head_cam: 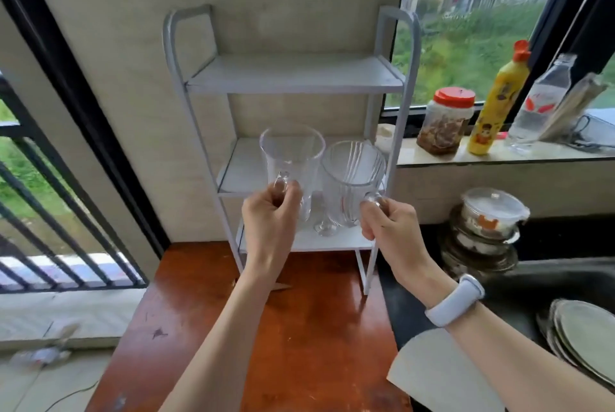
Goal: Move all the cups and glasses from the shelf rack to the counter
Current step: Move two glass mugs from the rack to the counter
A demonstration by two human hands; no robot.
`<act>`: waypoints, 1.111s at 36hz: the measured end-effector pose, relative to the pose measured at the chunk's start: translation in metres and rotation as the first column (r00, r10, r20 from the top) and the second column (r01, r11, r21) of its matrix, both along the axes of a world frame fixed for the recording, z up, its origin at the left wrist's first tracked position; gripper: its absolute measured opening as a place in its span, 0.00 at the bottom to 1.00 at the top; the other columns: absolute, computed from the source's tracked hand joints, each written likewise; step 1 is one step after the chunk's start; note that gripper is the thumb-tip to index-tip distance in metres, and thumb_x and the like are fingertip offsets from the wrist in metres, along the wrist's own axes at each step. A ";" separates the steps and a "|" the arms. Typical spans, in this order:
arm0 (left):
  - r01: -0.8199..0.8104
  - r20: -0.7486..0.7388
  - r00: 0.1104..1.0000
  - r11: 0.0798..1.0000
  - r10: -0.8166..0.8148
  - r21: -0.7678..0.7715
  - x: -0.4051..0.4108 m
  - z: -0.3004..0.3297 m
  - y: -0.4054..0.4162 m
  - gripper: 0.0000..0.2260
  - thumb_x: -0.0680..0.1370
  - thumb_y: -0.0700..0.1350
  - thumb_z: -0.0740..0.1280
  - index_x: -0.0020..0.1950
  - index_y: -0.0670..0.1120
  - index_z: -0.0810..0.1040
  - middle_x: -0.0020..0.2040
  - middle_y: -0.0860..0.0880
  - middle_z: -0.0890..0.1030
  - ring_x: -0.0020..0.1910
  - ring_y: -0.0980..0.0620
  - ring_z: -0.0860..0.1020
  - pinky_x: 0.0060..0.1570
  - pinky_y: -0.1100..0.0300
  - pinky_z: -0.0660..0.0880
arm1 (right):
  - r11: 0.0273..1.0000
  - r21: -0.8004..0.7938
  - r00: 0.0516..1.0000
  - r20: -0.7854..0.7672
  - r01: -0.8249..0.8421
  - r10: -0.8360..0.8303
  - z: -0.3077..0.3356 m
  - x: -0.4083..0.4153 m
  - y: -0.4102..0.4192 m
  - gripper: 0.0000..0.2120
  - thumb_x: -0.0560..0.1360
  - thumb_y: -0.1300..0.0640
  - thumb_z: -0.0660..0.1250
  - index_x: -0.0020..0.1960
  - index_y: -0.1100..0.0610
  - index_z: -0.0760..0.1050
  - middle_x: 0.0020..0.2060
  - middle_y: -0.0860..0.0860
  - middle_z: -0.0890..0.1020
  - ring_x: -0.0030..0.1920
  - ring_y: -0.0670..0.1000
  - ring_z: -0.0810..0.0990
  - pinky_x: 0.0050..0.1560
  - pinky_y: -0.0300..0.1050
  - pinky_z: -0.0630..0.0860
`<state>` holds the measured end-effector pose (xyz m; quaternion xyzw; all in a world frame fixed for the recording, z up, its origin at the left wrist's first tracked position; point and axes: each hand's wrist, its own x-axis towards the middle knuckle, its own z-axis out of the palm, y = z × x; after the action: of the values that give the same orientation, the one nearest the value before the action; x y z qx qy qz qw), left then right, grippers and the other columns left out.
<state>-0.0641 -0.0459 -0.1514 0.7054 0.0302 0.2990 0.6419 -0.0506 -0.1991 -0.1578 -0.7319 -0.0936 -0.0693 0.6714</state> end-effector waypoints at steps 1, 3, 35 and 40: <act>0.000 0.002 1.000 1.000 0.000 0.022 -0.007 -0.004 -0.005 0.20 0.72 0.43 0.64 0.23 0.48 0.58 0.20 0.55 0.58 0.22 0.55 0.57 0.23 0.60 0.55 | 1.000 -0.003 1.000 0.010 0.013 -0.013 -0.006 -0.008 -0.007 0.19 0.73 0.64 0.60 0.25 0.66 0.59 0.26 0.57 0.62 0.30 0.54 0.57 0.32 0.51 0.57; 0.015 -0.013 1.000 0.999 -0.015 0.047 -0.020 -0.012 -0.017 0.21 0.71 0.42 0.64 0.22 0.49 0.57 0.19 0.55 0.58 0.22 0.57 0.56 0.22 0.60 0.56 | 0.999 -0.009 0.999 0.011 0.048 -0.048 -0.017 -0.022 -0.024 0.19 0.73 0.65 0.60 0.25 0.66 0.59 0.26 0.57 0.63 0.30 0.55 0.57 0.31 0.54 0.57; 0.935 -0.185 0.337 0.305 -0.923 0.181 -0.252 -0.077 -0.673 0.15 0.67 0.45 0.61 0.25 0.49 0.56 0.23 0.54 0.57 0.26 0.58 0.55 0.26 0.61 0.53 | 0.241 -0.201 0.213 -0.150 0.949 -0.965 -0.077 -0.426 -0.587 0.13 0.63 0.54 0.59 0.26 0.55 0.56 0.24 0.52 0.59 0.29 0.50 0.57 0.31 0.45 0.53; 0.976 -0.202 0.152 0.115 -0.968 0.185 -0.304 -0.085 -0.780 0.18 0.69 0.47 0.63 0.26 0.49 0.54 0.22 0.54 0.56 0.26 0.57 0.55 0.25 0.63 0.52 | 0.025 -0.215 -0.015 -0.179 0.976 -0.984 -0.086 -0.489 -0.658 0.12 0.62 0.52 0.59 0.26 0.53 0.57 0.25 0.53 0.60 0.29 0.50 0.58 0.33 0.45 0.57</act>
<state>-0.3684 -0.8258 -0.2368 0.6390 -0.4678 -0.2013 0.5765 -0.5399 -0.8571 -0.2440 -0.5978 0.5388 -0.4132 0.4261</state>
